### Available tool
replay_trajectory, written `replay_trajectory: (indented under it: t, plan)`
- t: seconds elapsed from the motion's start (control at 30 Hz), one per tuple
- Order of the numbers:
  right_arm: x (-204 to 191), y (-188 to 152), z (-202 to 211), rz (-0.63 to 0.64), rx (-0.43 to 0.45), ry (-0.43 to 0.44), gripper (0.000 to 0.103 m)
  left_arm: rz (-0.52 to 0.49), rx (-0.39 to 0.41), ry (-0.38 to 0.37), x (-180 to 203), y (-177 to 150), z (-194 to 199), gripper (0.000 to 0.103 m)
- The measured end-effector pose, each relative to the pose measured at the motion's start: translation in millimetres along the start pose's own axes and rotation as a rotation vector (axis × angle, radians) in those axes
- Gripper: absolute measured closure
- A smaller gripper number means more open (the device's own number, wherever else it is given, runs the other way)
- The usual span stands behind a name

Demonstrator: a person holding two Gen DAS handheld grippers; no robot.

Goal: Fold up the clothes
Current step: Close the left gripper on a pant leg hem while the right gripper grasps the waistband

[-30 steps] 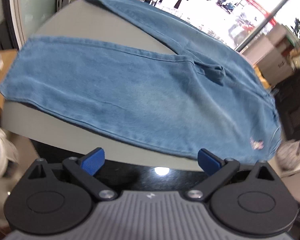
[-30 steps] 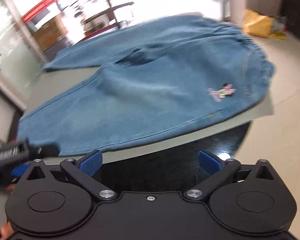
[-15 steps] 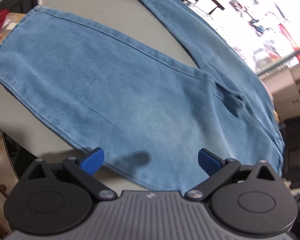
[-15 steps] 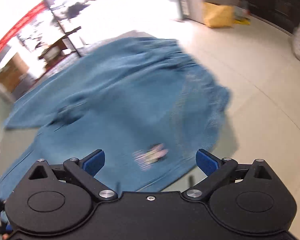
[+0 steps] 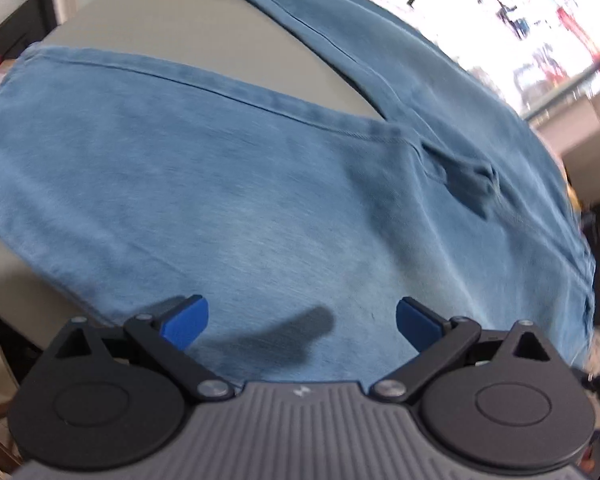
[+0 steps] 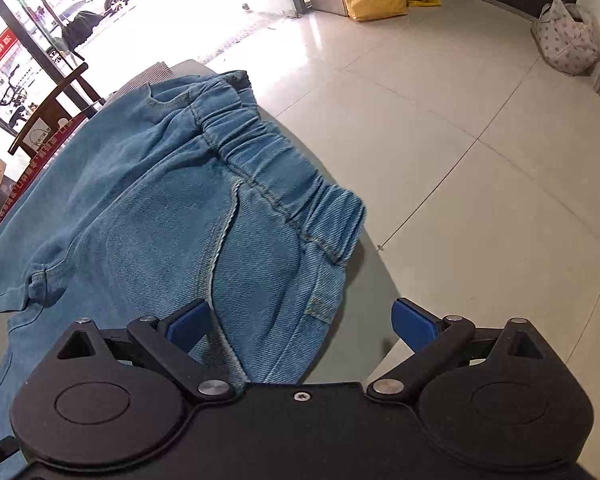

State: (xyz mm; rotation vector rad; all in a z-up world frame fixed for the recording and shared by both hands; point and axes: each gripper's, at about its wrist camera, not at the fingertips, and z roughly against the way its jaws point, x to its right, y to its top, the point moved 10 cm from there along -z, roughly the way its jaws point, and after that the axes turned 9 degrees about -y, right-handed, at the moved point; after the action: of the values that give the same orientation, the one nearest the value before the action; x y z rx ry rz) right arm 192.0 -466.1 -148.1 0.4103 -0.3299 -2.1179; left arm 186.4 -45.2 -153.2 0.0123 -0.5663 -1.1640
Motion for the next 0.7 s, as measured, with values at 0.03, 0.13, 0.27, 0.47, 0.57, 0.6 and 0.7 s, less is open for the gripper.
replay_trajectory:
  t: [0.03, 0.13, 0.27, 0.47, 0.57, 0.6, 0.7]
  plan:
    - [-3, -1, -1, -0.001, -0.004, -0.001, 0.016, -0.024, -0.005, 0.002, 3, 0, -3, 0.0]
    - [-12, -4, 2, -0.015, -0.023, -0.002, 0.039, -0.092, -0.035, 0.013, 5, 2, -9, 0.0]
    - [-18, -5, 8, -0.017, -0.001, -0.035, 0.04, -0.112, -0.053, -0.036, 3, 4, -7, 0.0]
    - [-6, -15, 15, -0.084, -0.013, -0.05, 0.028, 0.11, -0.019, -0.131, -58, 5, 16, 0.0]
    - [-2, -19, 16, -0.096, -0.012, -0.052, 0.028, 0.278, 0.049, -0.155, -103, 9, 32, 0.0]
    - [-1, -19, 16, -0.101, -0.015, -0.051, 0.028, 0.326, 0.069, -0.161, -115, 10, 36, 0.0]
    - [-4, -20, 17, -0.1, -0.012, -0.048, 0.028, 0.466, 0.103, -0.199, -142, 8, 44, 0.0]
